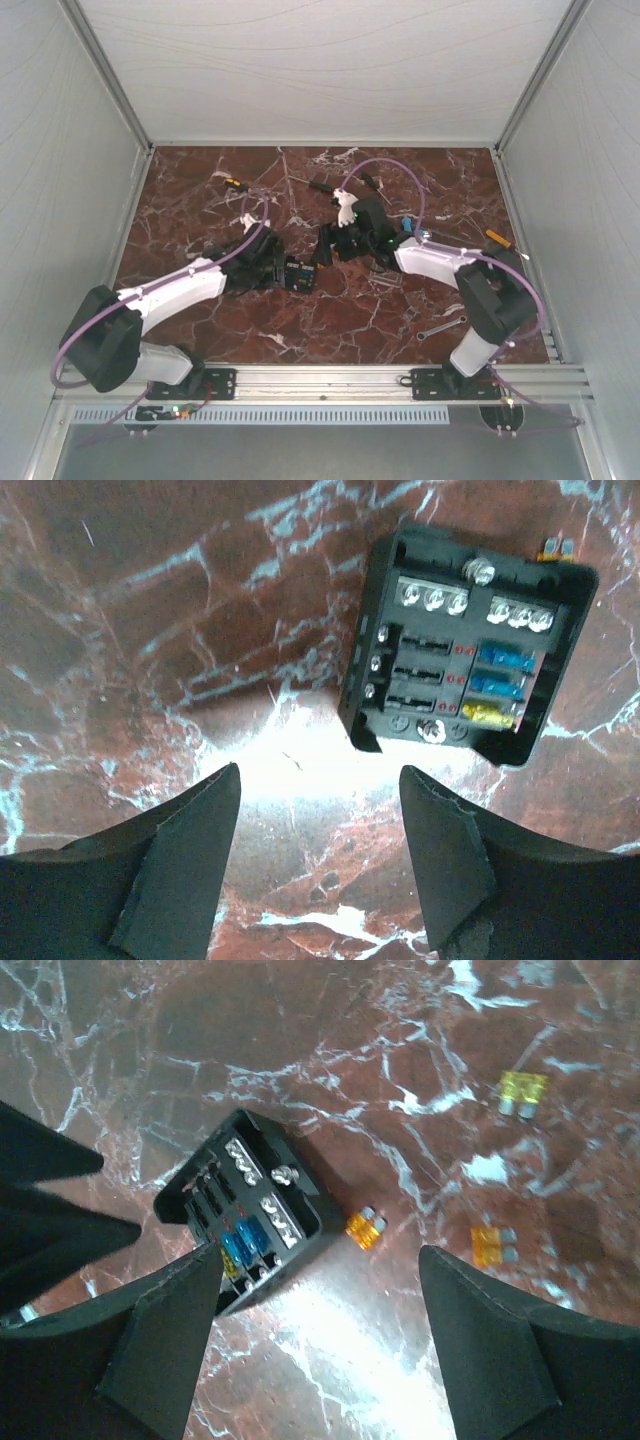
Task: Snap on the fuse box
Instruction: Move the fuse box base at the center of the board, then adjust the fuse box base at the center of the board.
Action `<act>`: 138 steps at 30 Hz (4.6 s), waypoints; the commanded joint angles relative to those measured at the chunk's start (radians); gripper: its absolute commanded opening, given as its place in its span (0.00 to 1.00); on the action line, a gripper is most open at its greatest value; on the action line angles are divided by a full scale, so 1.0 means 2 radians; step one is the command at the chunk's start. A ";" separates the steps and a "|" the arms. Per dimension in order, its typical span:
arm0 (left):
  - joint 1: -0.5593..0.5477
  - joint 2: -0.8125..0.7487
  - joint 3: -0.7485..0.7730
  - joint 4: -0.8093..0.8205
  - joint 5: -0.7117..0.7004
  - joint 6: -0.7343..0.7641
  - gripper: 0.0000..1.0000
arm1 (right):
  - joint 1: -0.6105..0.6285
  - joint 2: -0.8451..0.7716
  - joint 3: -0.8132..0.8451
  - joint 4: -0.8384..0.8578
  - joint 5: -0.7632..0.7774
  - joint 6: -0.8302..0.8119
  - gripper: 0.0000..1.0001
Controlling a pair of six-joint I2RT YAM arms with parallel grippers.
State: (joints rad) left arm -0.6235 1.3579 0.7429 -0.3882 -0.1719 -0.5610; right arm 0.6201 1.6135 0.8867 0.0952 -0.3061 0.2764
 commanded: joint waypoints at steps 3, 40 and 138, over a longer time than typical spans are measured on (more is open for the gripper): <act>0.001 -0.024 -0.043 0.039 0.066 -0.053 0.63 | 0.011 0.086 0.072 0.016 -0.057 0.017 0.76; 0.077 -0.077 -0.096 0.089 0.098 -0.061 0.81 | 0.102 -0.030 -0.029 -0.077 0.121 -0.067 0.54; 0.003 -0.067 -0.040 -0.057 -0.037 -0.143 0.00 | 0.184 0.055 -0.038 0.035 0.201 -0.082 0.53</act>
State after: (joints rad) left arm -0.6209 1.2510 0.6373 -0.4988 -0.2184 -0.8272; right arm 0.9756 1.6943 0.7876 0.1627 0.0242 0.1314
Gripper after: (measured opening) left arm 0.008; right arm 0.540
